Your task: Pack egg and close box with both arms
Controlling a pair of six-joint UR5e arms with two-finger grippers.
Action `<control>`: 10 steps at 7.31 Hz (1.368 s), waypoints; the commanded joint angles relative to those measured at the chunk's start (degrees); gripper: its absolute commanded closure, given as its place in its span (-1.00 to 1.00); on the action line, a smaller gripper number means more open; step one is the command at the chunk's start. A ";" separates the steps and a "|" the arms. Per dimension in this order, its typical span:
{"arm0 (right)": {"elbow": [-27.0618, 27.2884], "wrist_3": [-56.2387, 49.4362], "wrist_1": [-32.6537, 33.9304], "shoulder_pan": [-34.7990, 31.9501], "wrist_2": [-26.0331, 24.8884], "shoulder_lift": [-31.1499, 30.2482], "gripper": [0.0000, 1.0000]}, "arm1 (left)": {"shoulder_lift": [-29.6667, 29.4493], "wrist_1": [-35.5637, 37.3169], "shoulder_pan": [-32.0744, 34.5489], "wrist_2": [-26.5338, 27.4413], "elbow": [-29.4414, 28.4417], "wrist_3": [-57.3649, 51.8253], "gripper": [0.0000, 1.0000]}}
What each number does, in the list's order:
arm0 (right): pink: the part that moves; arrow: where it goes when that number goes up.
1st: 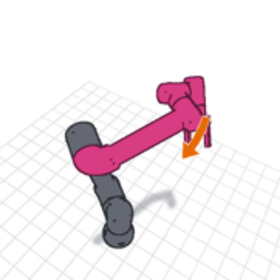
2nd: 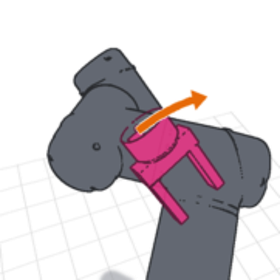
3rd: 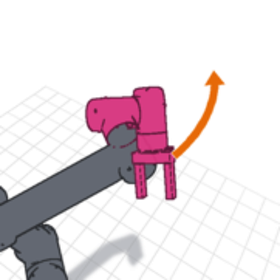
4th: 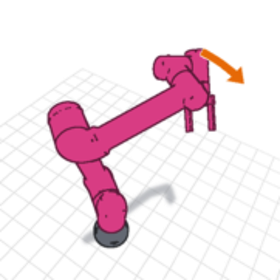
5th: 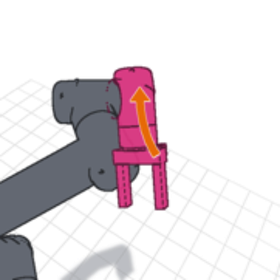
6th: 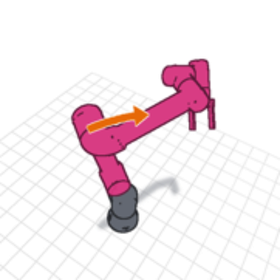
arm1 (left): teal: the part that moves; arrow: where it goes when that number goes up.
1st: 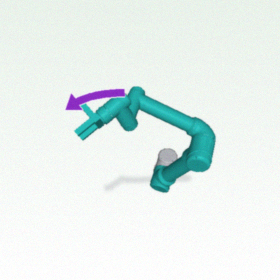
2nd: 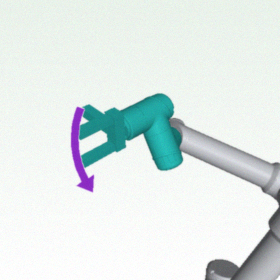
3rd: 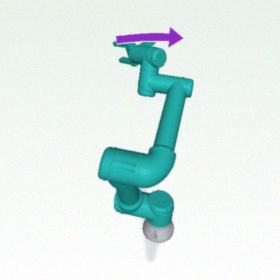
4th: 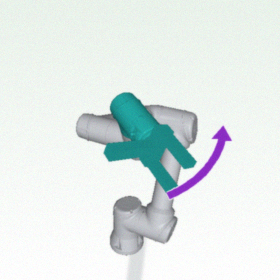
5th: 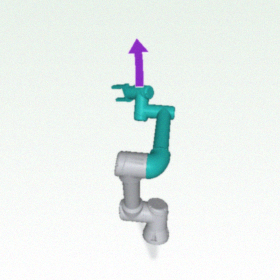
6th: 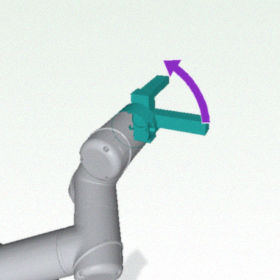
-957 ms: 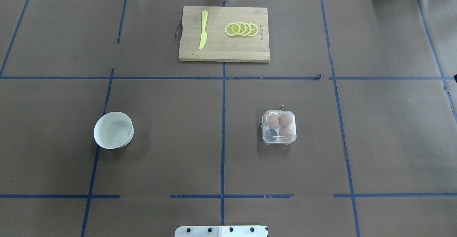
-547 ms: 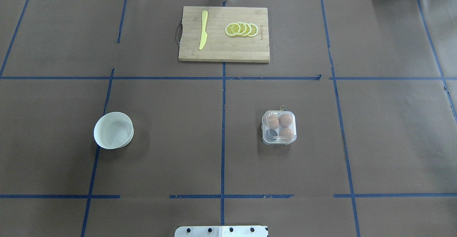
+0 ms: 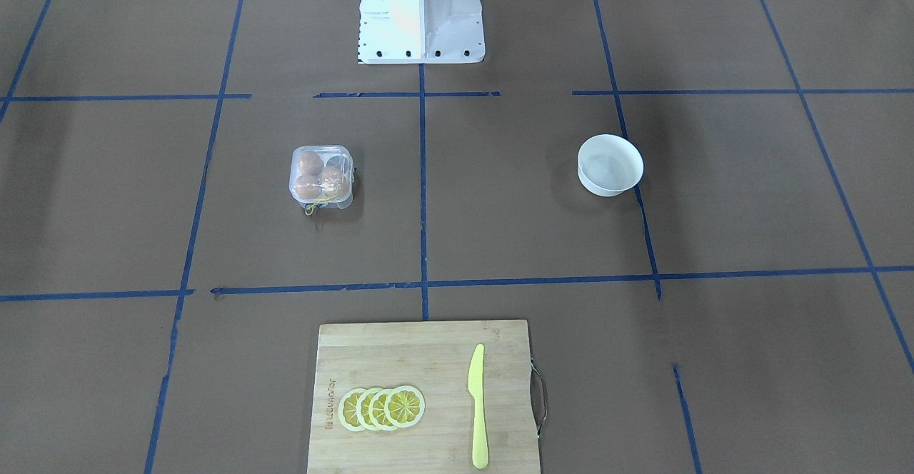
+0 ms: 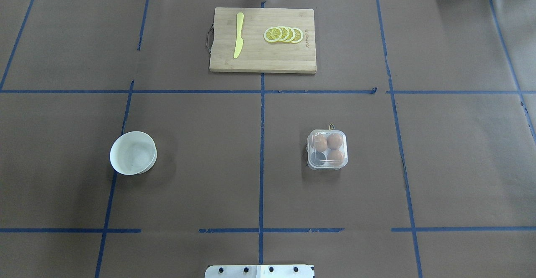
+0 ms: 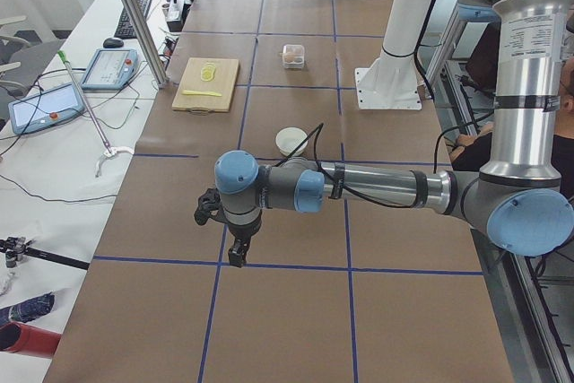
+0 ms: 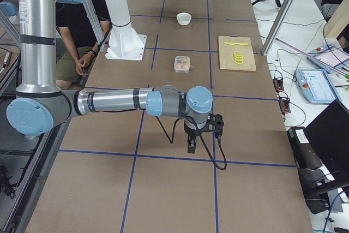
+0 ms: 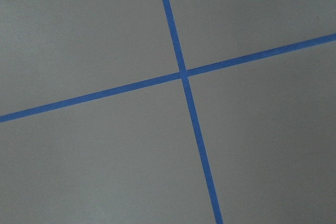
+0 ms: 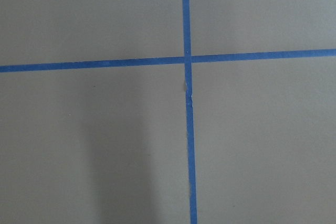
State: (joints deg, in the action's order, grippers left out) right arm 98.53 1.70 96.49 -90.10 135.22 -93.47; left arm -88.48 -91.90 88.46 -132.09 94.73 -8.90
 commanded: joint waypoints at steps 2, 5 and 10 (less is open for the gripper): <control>-3.08 -2.76 -0.24 -1.48 1.97 -1.27 -1.00 | -0.03 -0.30 -0.04 -0.01 -0.07 0.12 -1.00; -2.73 -2.58 -0.33 -1.75 1.98 -1.45 -1.00 | -0.03 -0.30 -0.04 -0.01 0.02 0.12 -1.00; -2.55 -2.32 -0.25 -2.19 1.89 -0.40 -1.00 | -0.12 -0.56 -0.04 0.08 -0.07 0.12 -1.00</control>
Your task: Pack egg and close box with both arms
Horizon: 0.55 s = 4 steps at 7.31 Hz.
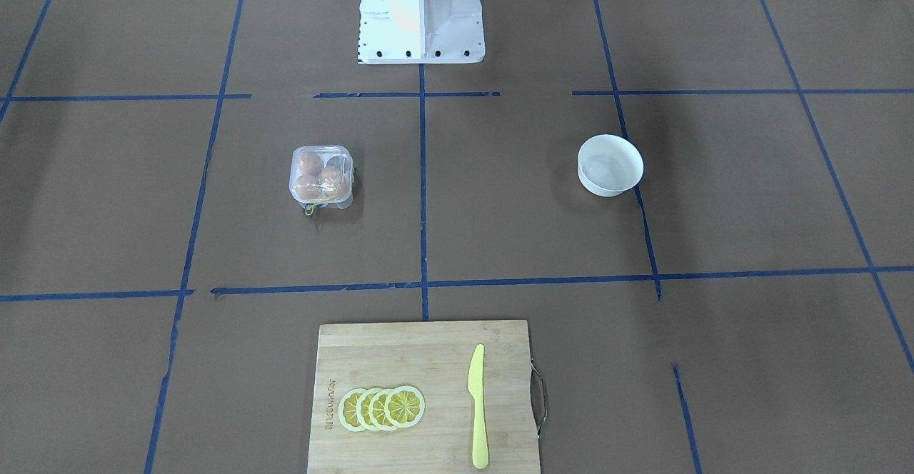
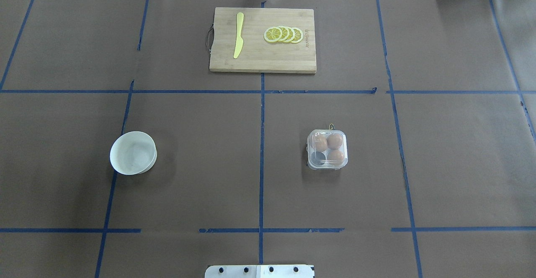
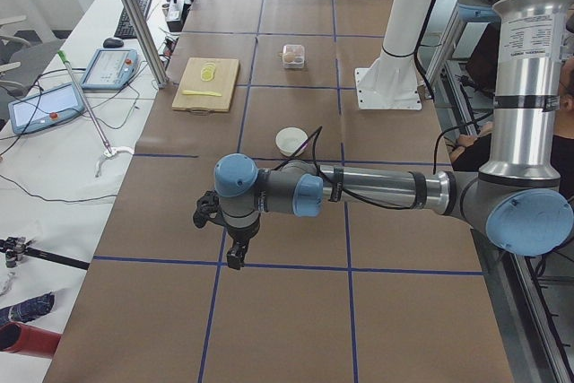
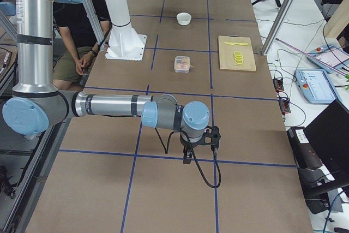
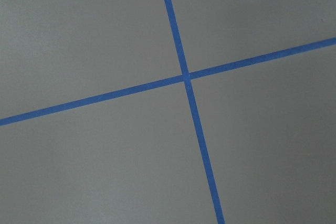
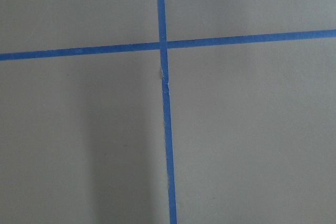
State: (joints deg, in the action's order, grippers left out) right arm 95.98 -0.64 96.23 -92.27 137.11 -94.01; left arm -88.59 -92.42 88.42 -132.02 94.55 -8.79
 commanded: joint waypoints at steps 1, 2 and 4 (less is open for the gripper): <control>0.00 0.03 0.01 -0.10 -0.01 0.14 -1.00 | 0.08 -0.13 0.00 0.01 0.11 0.00 -1.00; -0.09 0.03 0.01 -0.19 -0.01 0.14 -1.00 | -0.01 -0.30 0.00 0.01 0.02 0.00 -1.00; 0.00 0.03 0.01 -0.37 -0.01 0.14 -1.00 | -0.01 -0.31 0.00 0.10 0.19 -0.09 -1.00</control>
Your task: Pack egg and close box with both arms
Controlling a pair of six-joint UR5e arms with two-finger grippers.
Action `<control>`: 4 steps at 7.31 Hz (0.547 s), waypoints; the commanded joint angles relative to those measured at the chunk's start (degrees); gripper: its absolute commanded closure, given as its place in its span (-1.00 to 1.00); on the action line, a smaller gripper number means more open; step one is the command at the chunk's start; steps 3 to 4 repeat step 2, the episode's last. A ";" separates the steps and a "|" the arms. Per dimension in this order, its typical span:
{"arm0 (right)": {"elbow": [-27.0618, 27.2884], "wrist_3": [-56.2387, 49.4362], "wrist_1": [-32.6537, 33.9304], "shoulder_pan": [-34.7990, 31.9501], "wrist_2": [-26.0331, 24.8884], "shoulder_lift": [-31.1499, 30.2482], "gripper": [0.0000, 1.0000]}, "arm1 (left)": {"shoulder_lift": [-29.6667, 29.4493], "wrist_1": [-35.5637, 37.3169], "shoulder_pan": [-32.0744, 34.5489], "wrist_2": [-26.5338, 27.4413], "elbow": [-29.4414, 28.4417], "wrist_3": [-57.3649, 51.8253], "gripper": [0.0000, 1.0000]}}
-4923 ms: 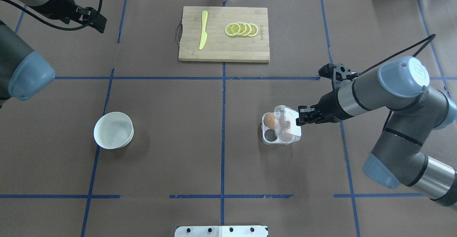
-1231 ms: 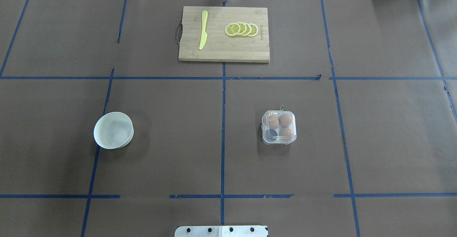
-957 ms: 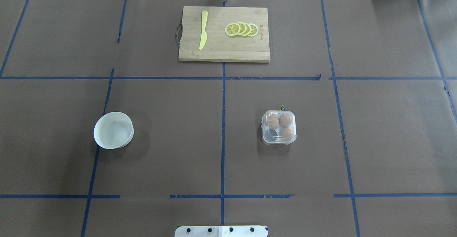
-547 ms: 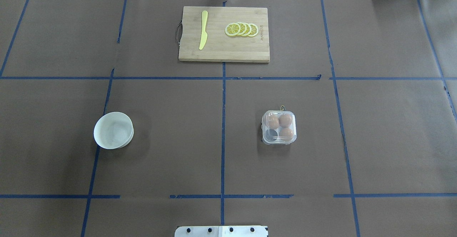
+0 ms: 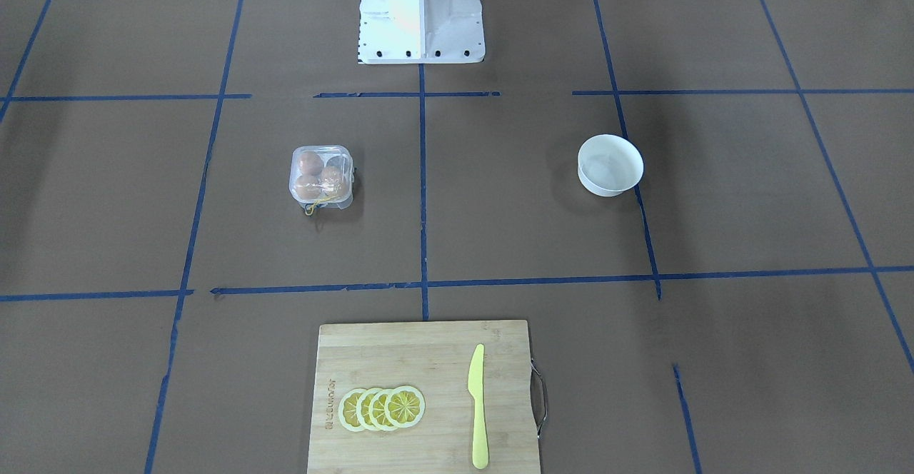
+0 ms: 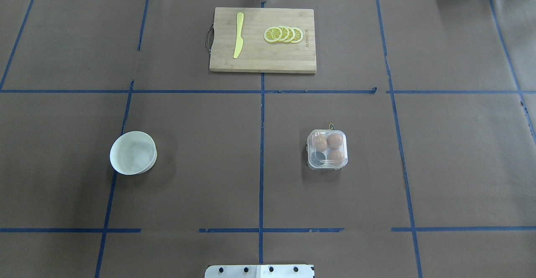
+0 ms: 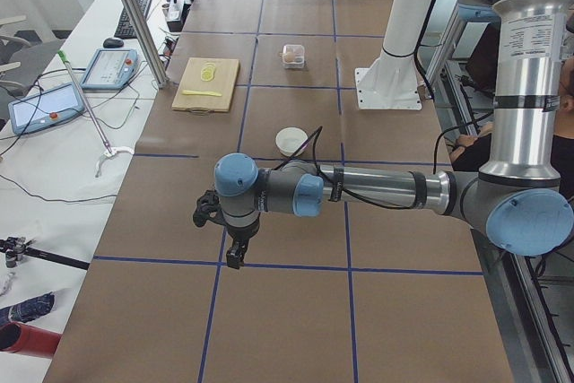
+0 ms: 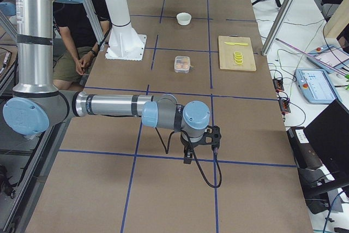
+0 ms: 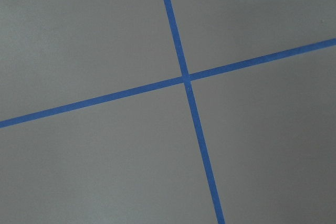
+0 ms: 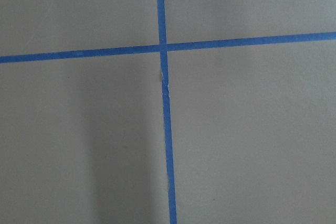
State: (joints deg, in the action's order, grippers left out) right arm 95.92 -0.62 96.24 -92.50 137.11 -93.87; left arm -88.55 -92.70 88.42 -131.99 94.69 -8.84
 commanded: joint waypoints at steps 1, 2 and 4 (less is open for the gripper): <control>0.06 0.09 0.00 -0.14 0.00 0.01 -1.00 | -0.05 -0.03 0.00 -0.02 0.05 -0.03 -1.00; 0.06 0.09 0.00 -0.14 0.00 0.01 -1.00 | -0.05 -0.12 0.00 0.07 0.05 -0.03 -1.00; 0.06 0.09 0.00 -0.14 0.00 0.01 -1.00 | -0.05 -0.12 0.00 0.07 0.05 -0.03 -1.00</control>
